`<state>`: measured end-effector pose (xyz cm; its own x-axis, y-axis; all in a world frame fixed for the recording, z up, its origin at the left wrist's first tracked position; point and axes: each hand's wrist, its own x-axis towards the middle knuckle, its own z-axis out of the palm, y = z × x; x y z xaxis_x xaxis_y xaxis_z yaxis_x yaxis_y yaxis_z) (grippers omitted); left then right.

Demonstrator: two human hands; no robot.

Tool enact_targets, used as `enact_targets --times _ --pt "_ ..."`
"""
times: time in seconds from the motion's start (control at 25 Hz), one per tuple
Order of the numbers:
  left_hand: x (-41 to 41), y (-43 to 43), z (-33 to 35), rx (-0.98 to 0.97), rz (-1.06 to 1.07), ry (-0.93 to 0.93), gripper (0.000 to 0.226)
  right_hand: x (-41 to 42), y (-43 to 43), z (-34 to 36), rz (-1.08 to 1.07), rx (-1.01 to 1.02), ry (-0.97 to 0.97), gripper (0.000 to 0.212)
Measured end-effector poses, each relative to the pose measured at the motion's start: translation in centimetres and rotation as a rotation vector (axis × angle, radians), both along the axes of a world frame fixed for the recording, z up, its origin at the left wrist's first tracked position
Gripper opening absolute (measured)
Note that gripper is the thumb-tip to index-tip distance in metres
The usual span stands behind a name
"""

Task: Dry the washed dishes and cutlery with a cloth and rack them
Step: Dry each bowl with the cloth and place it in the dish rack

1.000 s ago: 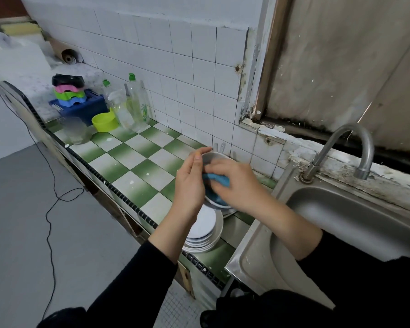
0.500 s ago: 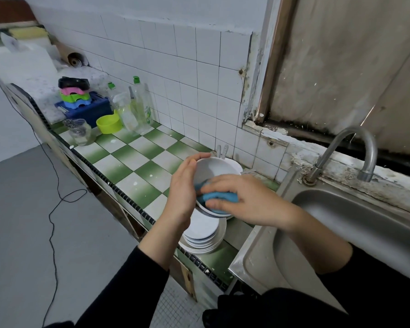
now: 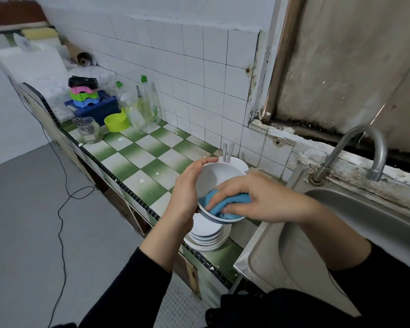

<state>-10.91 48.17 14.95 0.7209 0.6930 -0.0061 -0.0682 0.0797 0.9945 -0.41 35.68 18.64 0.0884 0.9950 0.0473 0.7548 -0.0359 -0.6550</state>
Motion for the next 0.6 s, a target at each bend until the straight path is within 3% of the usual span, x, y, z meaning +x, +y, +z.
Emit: enact_targets --times 0.08,0.16,0.2,0.28,0.4,0.48,0.56,0.6 --pt "-0.1 -0.2 -0.2 -0.002 -0.017 0.047 0.036 1.2 -0.4 0.9 0.035 -0.061 -0.156 0.035" --pt "0.1 -0.7 -0.4 0.015 -0.011 0.003 0.039 1.3 -0.1 0.6 -0.118 0.056 -0.331 0.037" --pt "0.3 -1.1 -0.3 0.023 -0.004 -0.041 0.041 0.9 0.2 0.0 -0.203 0.173 -0.349 0.037" --pt "0.3 -1.4 0.1 0.052 0.019 -0.114 0.041 -0.8 0.7 -1.4 -0.292 0.313 -0.188 0.034" --pt "0.1 -0.6 0.2 0.100 0.089 -0.087 0.038 -1.3 0.0 -0.9 -0.101 0.157 0.005 0.036" --pt "0.0 -0.2 0.0 0.086 0.077 -0.069 0.034 -0.2 -0.5 0.0 -0.040 0.066 -0.154 0.040" --pt "0.0 -0.5 -0.2 0.073 0.046 -0.086 0.032 0.5 -0.5 0.1 -0.205 0.192 -0.289 0.040" --pt "0.1 -0.9 -0.1 0.067 0.033 -0.110 0.031 0.2 -0.3 -0.1 -0.318 0.305 -0.265 0.039"
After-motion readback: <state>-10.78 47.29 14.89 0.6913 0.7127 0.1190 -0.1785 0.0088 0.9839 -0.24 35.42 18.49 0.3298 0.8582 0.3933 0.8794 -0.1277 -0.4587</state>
